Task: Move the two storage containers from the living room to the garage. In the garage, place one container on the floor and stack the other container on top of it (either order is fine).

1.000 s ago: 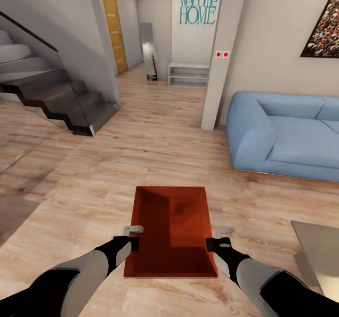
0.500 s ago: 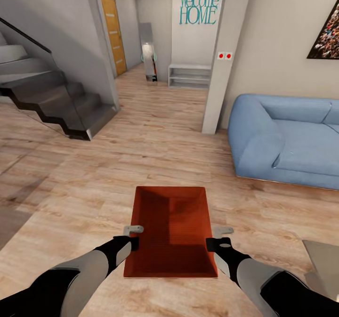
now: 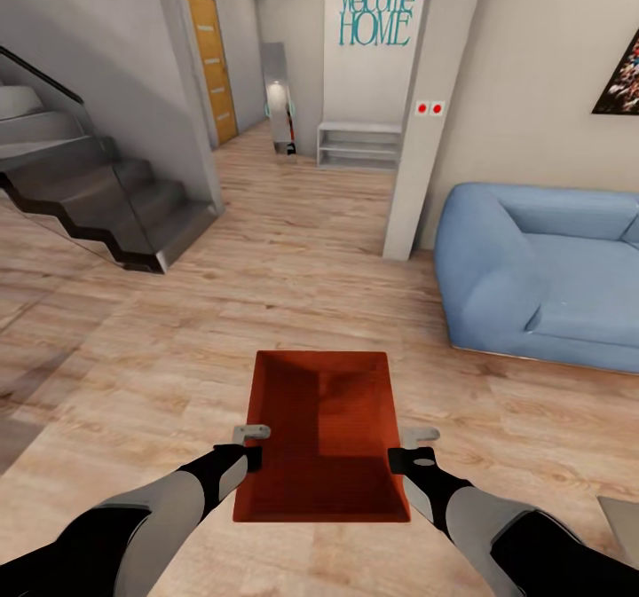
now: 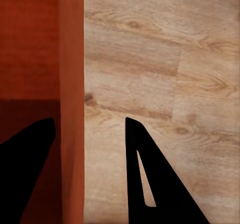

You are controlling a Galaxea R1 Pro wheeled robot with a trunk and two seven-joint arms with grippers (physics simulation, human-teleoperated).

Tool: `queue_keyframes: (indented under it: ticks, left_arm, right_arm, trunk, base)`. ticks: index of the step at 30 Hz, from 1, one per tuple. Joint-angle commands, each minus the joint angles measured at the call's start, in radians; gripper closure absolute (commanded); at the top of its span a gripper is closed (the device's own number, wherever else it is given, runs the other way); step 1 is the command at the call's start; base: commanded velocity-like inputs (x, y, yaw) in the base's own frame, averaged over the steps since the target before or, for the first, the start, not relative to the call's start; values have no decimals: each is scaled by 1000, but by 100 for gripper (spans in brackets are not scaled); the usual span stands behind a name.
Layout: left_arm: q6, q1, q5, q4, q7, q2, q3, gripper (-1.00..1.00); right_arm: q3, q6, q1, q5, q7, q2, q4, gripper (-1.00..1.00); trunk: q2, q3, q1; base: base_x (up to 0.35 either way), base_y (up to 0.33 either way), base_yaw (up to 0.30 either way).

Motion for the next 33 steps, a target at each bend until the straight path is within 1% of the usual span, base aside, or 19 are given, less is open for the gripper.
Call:
queue_keyframes:
  ticks: [1, 7, 16, 33]
  left_arm:
    - [6, 0, -1, -2, 7, 0, -13, 100]
    - [6, 0, -1, -2, 6, 0, -13, 100]
    - [6, 0, -1, -2, 6, 0, -14, 100]
    - [6, 1, -1, -2, 7, 0, -14, 100]
  right_arm:
    - [7, -4, -1, -12, -5, 0, 1, 100]
    - [7, -4, -1, -13, -5, 1, 1, 100]
    - [7, -4, -1, -13, -5, 0, 1, 100]
    - [7, -4, -1, -12, -5, 0, 1, 100]
  trunk:
    - [-1, -1, 1]
    - [-1, -2, 1]
    - [-1, -6, 1]
    - [-1, -6, 1]
  base:
    - [322, 0, 0]
    - [322, 0, 54]
    - [322, 0, 219]
    - [322, 0, 7]
